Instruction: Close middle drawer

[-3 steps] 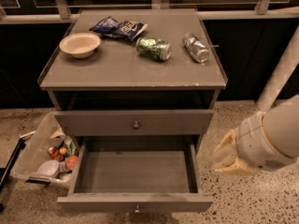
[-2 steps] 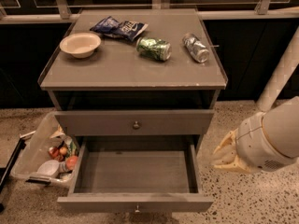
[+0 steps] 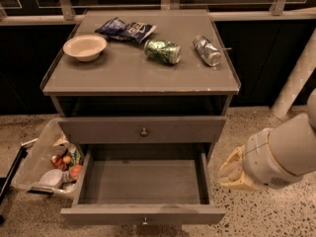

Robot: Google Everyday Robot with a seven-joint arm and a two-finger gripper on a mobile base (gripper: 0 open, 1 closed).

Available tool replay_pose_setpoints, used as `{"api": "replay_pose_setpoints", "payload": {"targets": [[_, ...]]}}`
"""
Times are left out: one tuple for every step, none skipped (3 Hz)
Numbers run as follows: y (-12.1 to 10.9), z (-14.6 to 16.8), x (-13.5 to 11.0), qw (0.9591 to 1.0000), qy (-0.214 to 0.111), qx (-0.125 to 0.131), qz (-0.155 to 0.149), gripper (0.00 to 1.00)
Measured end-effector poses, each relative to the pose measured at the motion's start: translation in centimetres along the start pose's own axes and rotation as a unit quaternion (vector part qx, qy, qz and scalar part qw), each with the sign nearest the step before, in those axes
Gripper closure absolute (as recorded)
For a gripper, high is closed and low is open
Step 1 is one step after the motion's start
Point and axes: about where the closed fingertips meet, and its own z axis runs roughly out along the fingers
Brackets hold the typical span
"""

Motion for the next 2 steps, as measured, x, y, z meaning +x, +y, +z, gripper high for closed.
{"api": "replay_pose_setpoints", "payload": {"targets": [[0.8, 5.6, 0.7, 0.9993, -0.023, -0.022, 0.020, 1.00], [0.7, 11.4, 1.8, 0.9981, -0.049, -0.018, 0.035, 1.00]]}}
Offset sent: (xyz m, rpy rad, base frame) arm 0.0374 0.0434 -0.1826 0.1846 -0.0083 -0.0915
